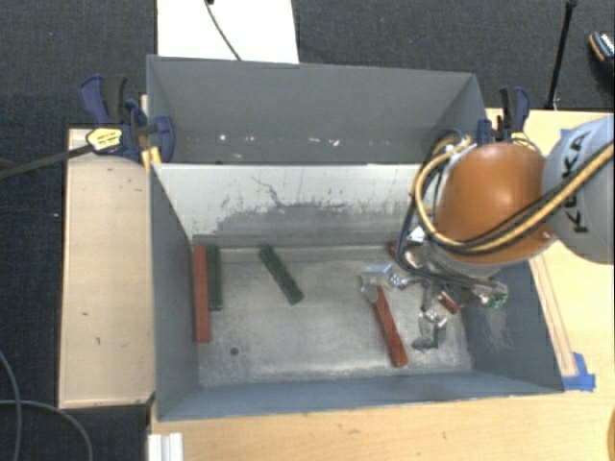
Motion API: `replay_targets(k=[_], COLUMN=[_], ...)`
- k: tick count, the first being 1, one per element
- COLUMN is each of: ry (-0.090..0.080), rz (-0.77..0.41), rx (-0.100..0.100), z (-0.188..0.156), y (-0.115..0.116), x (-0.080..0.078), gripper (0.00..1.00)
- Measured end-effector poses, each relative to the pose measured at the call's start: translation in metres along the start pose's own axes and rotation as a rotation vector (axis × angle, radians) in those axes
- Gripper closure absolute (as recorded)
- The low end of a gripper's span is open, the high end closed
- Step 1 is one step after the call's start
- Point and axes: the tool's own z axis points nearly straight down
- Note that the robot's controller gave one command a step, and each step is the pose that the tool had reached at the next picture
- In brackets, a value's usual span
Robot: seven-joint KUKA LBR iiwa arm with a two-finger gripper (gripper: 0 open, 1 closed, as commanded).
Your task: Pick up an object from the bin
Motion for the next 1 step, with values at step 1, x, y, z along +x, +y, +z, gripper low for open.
replay_targets(k=[1], ry=[-0.001], rz=[-0.414], rx=[-0.001], z=[0.0666], y=[0.0006], x=[-0.033], gripper=[0.0])
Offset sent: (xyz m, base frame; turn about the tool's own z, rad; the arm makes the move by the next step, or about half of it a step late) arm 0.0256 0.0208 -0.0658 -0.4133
